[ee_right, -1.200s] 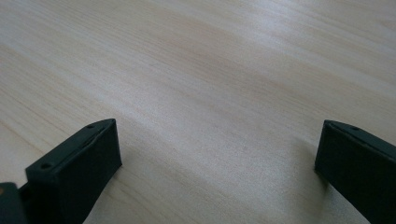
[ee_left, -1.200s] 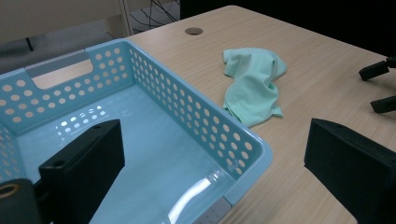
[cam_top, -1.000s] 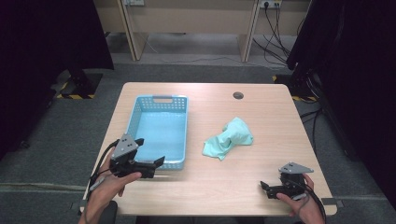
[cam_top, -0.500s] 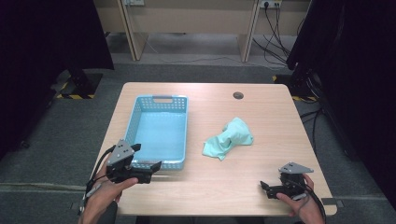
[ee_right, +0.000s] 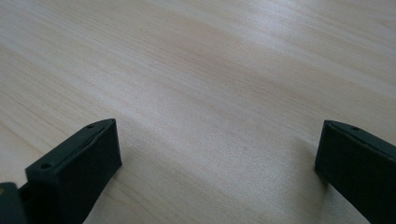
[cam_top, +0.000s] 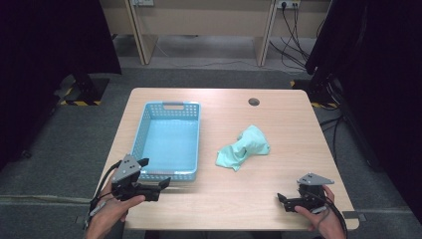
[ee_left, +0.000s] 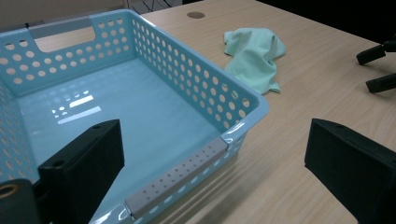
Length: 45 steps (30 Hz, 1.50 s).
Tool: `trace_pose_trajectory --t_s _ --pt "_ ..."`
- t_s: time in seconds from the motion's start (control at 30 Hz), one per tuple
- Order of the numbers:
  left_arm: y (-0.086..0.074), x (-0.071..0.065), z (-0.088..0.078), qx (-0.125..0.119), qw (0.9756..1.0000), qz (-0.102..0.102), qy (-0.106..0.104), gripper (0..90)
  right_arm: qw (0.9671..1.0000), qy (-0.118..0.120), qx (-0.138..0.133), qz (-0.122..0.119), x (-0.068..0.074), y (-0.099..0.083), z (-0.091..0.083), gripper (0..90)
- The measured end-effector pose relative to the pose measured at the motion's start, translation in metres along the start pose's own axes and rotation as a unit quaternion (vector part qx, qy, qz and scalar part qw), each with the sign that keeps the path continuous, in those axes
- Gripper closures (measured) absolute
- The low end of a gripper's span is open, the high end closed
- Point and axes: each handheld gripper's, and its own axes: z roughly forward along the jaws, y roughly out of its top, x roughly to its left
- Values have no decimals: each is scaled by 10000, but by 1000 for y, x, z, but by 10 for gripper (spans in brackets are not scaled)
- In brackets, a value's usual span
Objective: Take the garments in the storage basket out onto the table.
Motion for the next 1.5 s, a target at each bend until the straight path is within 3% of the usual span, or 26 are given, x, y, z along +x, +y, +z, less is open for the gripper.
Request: trace_pose_trajectory --t_s 0.4,0.7,1.5 --pt "-12 -6 -5 46 10000 28 -68 42 10000 0 1 0 0 0 0 3" --pt "-26 -6 -9 112 9999 -90 -70 42 10000 0 2 1 0 0 0 4" --pt "-37 -8 -18 65 9998 -177 1 41 10000 0 2 1 0 0 0 4"
